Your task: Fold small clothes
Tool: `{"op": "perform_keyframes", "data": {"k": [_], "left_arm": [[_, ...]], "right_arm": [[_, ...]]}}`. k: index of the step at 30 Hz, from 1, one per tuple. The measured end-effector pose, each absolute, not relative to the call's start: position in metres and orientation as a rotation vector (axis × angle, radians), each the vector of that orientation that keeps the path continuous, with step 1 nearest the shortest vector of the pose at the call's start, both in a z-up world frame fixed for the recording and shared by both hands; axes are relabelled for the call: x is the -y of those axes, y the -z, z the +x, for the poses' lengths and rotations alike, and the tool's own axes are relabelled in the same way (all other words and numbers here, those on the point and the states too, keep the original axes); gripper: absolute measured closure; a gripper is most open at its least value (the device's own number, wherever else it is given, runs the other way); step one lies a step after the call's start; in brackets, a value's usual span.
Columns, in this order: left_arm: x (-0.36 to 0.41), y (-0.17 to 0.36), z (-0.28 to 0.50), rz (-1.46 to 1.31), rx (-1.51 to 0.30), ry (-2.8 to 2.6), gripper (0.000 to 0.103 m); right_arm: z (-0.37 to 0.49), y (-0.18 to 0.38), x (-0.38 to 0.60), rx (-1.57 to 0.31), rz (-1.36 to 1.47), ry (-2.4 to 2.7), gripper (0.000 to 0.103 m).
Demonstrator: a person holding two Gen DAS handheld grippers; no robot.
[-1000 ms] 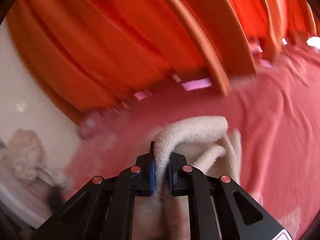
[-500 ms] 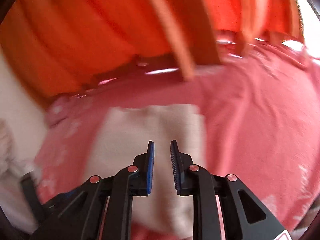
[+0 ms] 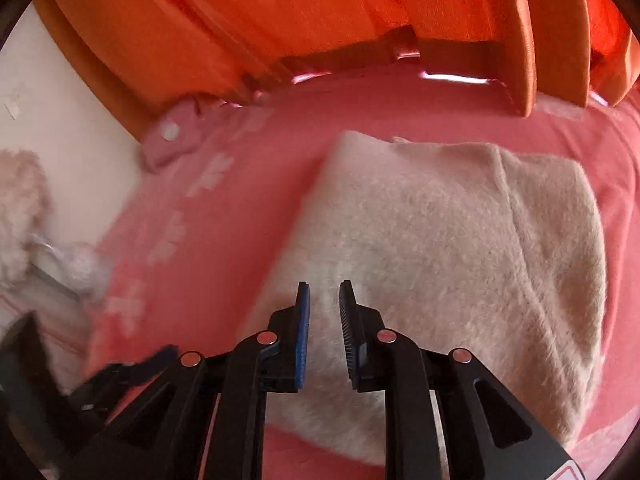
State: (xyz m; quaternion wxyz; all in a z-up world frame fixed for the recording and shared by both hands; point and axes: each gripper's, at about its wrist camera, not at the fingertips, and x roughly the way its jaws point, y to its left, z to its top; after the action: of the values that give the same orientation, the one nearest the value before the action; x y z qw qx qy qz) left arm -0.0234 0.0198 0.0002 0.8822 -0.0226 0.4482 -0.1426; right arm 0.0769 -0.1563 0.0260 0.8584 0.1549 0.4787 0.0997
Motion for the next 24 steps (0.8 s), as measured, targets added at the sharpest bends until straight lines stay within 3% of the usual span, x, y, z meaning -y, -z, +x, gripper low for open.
{"op": "perform_keyframes", "data": {"k": [2, 5, 6, 9, 10, 18, 24], "left_arm": [[-0.017, 0.003, -0.022, -0.049, -0.944, 0.301, 0.046], [-0.01, 0.002, -0.025, -0.03, -0.945, 0.311, 0.045], [-0.009, 0.001, -0.027, -0.021, -0.943, 0.308, 0.045], [-0.007, 0.0, -0.029, -0.019, -0.942, 0.327, 0.045], [-0.006, 0.001, -0.03, -0.014, -0.942, 0.325, 0.045], [0.003, 0.004, -0.034, -0.002, -0.951, 0.329, 0.045], [0.011, 0.0, -0.041, 0.01, -0.952, 0.334, 0.044]], "right_arm": [[0.082, -0.006, 0.153, -1.016, 0.288, -0.209, 0.089], [0.067, -0.026, 0.171, -0.986, 0.396, -0.206, 0.087], [0.056, -0.036, 0.18, -0.959, 0.426, -0.185, 0.084], [0.016, -0.052, 0.213, -0.872, 0.435, -0.041, 0.054], [0.004, -0.053, 0.221, -0.857, 0.435, 0.007, 0.051], [-0.042, -0.008, 0.275, -0.954, 0.6, 0.107, 0.048], [-0.034, -0.01, 0.263, -0.977, 0.574, 0.032, 0.047]]}}
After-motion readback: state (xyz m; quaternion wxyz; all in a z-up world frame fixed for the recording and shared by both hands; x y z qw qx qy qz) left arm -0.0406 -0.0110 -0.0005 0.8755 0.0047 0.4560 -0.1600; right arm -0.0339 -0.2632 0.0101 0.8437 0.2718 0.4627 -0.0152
